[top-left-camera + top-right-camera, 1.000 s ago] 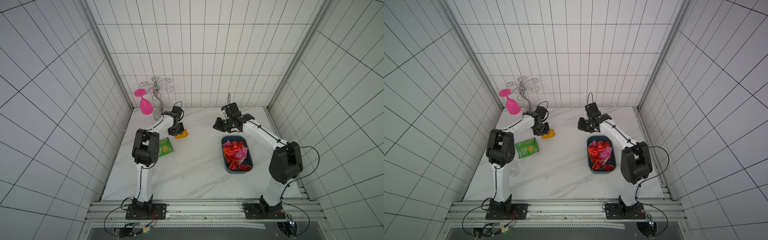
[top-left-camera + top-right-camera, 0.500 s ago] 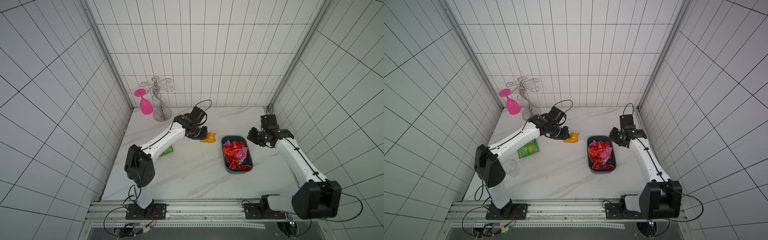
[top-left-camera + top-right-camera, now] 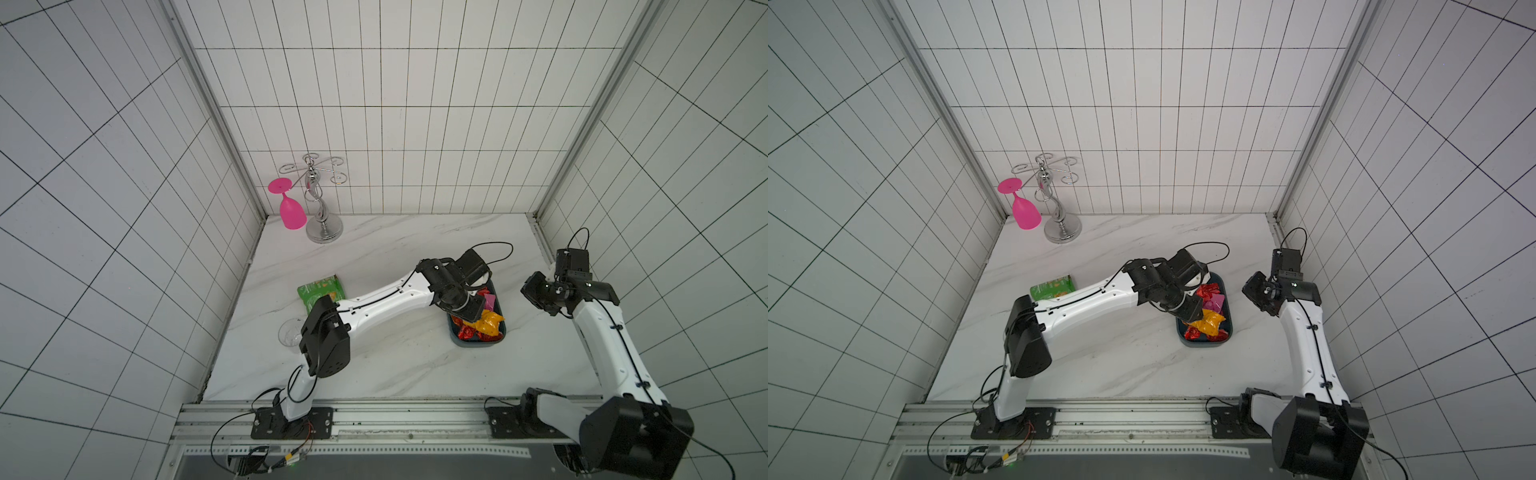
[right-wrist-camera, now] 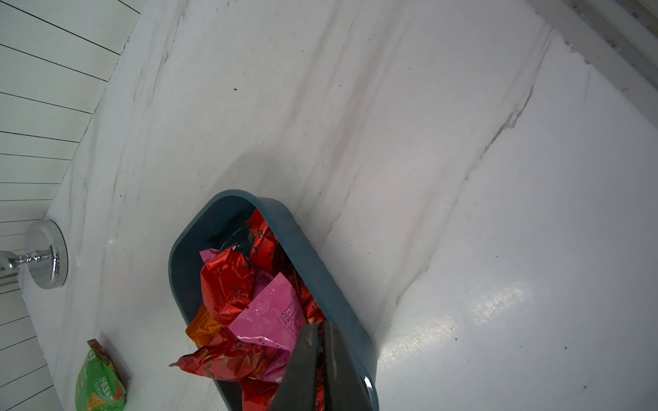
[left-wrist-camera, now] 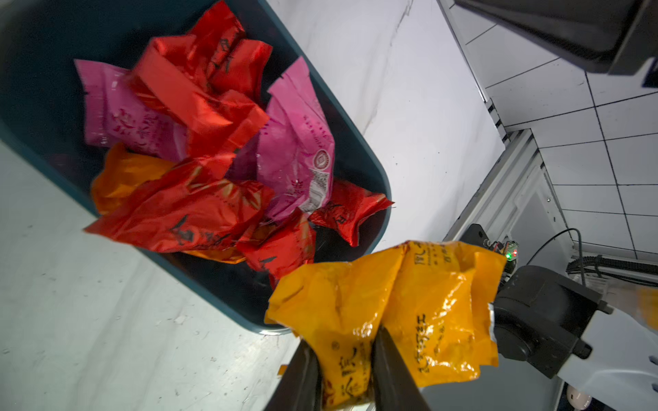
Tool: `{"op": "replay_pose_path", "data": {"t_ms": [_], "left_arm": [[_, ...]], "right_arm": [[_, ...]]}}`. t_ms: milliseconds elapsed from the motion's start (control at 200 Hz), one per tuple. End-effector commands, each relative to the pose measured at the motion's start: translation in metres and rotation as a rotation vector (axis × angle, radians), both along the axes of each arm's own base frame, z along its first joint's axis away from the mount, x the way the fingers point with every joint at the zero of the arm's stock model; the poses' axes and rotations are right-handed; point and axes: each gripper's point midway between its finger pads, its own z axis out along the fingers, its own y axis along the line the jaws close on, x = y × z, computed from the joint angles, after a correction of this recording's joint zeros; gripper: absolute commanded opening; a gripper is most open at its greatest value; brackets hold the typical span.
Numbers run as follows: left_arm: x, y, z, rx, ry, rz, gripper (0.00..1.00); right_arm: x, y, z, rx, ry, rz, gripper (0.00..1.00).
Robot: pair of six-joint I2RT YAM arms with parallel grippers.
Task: Put the tea bags into the storage box
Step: Place the tea bag in the storage box.
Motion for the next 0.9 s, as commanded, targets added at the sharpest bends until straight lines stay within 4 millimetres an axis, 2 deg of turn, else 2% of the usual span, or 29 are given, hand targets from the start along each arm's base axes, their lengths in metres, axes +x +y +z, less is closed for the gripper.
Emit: {"op": "replay_pose_path", "data": {"t_ms": [0, 160, 315, 405, 515, 615, 705, 775, 895], "left_arm": [[-0.005, -0.010, -0.018, 0.038, 0.079, 0.015, 0.27], [0.010, -0.005, -0.044, 0.138, 0.068, 0.098, 0.28], [0.040, 0.014, -0.070, 0.284, -0.053, 0.229, 0.29], [0.059, 0.025, -0.078, 0.365, -0.156, 0.287, 0.31], [0.068, 0.027, -0.080, 0.394, -0.205, 0.298, 0.33], [0.067, 0.023, -0.073, 0.367, -0.204, 0.297, 0.43], [0.066, 0.018, -0.059, 0.318, -0.199, 0.306, 0.56], [0.066, 0.018, -0.041, 0.280, -0.203, 0.321, 0.63], [0.070, 0.027, -0.004, 0.228, -0.242, 0.363, 0.71]], "right_arm": [[-0.007, 0.000, -0.005, 0.016, 0.027, 0.008, 0.11], [-0.005, -0.001, 0.003, 0.014, 0.001, 0.015, 0.11], [-0.006, 0.000, 0.009, 0.022, -0.018, 0.017, 0.11], [-0.007, 0.000, 0.010, 0.028, -0.025, 0.020, 0.11], [-0.009, 0.002, 0.011, 0.030, -0.030, 0.029, 0.11], [-0.011, 0.002, 0.011, 0.026, -0.033, 0.032, 0.11], [-0.012, 0.003, 0.013, 0.029, -0.042, 0.038, 0.11], [-0.011, 0.002, 0.014, 0.023, -0.047, 0.040, 0.12], [-0.004, -0.004, 0.010, -0.013, -0.058, 0.037, 0.18]]}}
